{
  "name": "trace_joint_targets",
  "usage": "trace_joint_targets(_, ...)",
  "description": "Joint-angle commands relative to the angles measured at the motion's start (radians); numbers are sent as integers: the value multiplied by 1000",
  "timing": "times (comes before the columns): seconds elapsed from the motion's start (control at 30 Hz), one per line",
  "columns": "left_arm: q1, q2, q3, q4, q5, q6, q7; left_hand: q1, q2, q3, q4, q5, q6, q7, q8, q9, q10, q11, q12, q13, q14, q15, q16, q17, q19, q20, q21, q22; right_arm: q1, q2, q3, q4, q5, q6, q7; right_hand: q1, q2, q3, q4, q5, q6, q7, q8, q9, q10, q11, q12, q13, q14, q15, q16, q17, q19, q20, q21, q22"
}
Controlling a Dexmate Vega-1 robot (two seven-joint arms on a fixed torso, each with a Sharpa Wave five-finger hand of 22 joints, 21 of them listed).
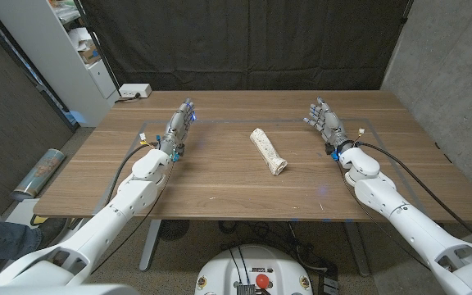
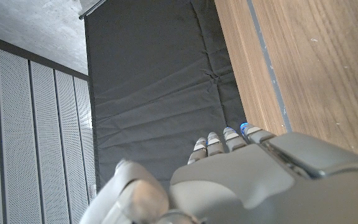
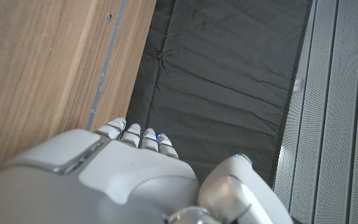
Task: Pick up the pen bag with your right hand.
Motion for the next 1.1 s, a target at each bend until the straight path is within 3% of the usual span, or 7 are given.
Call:
trace_joint_targets(0.03,43,-39,-74,-36,55,33,-35,12,2,6,0,5,1,7,7,3,-7,2,3,3,-8,0,5,5,-7,-2,5,5,-22,-6,2,-27,1,1,-9,9,2,8,-1,4,8,1,6,1,8,2,4,5,3,0,5,1,6,1,3,2)
trace_joint_targets(0.67,32,-71,-119,-29,109,57,-83,14,6,5,-4,3,4,4,4,3,-6,-2,2,-6,-6,-1,3,5,-13,9,-5,6,-41,-10,-2,-54,-18,12,-29,16,9,10,-4,4,12,0,9,2,13,0,5,4,3,3,5,-2,6,3,-6,2)
trace_joint_targets(1.1,17,-85,-129,-1,118,53,-106,15,8,5,-6,2,8,2,3,3,-4,-2,2,-11,-5,-2,2,5,-14,12,-8,6,-44,-50,-20,-122,-115,12,-75,36,9,14,-17,4,17,-3,12,2,24,2,8,4,14,0,8,-7,13,4,-13,2)
